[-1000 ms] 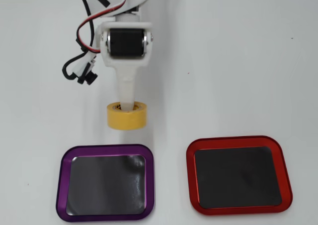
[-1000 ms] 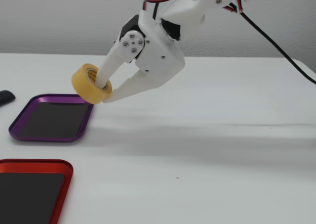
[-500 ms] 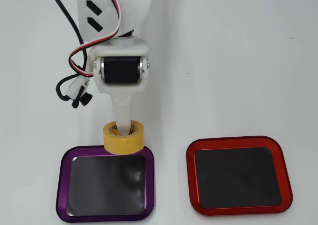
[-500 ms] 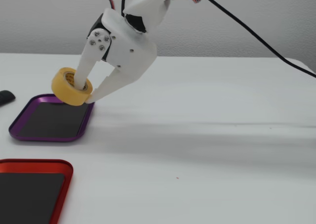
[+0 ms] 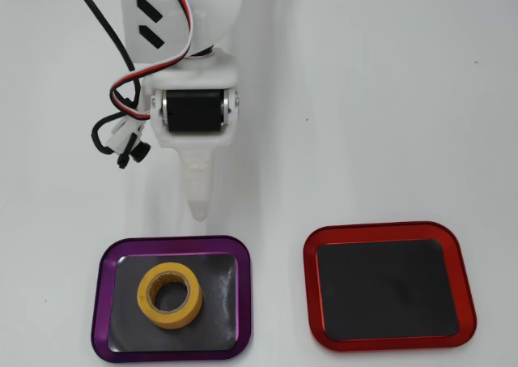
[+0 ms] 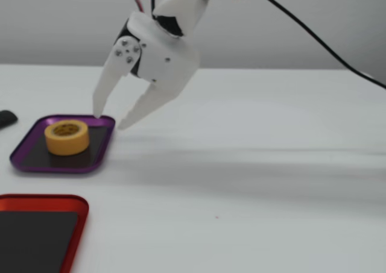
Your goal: Grasp a tape and put it in the right purple dish.
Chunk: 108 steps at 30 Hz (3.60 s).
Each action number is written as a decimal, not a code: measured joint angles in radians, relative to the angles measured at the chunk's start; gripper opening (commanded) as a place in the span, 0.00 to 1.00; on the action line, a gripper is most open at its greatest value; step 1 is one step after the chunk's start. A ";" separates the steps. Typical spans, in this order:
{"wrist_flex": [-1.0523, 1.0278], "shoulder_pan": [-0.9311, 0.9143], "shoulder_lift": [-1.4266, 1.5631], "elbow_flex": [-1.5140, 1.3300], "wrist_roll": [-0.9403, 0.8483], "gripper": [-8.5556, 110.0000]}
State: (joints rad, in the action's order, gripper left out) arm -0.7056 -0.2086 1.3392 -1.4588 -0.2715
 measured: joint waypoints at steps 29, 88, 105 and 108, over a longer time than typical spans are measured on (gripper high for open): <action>-0.502 0.014 1.115 -0.607 0.285 0.23; -0.563 0.006 2.006 -1.586 0.282 0.07; -0.563 0.006 2.006 -1.586 0.282 0.07; -0.563 0.006 2.006 -1.586 0.282 0.07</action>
State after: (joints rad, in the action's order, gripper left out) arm -1.2686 -0.2025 3.3456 -3.0450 0.0107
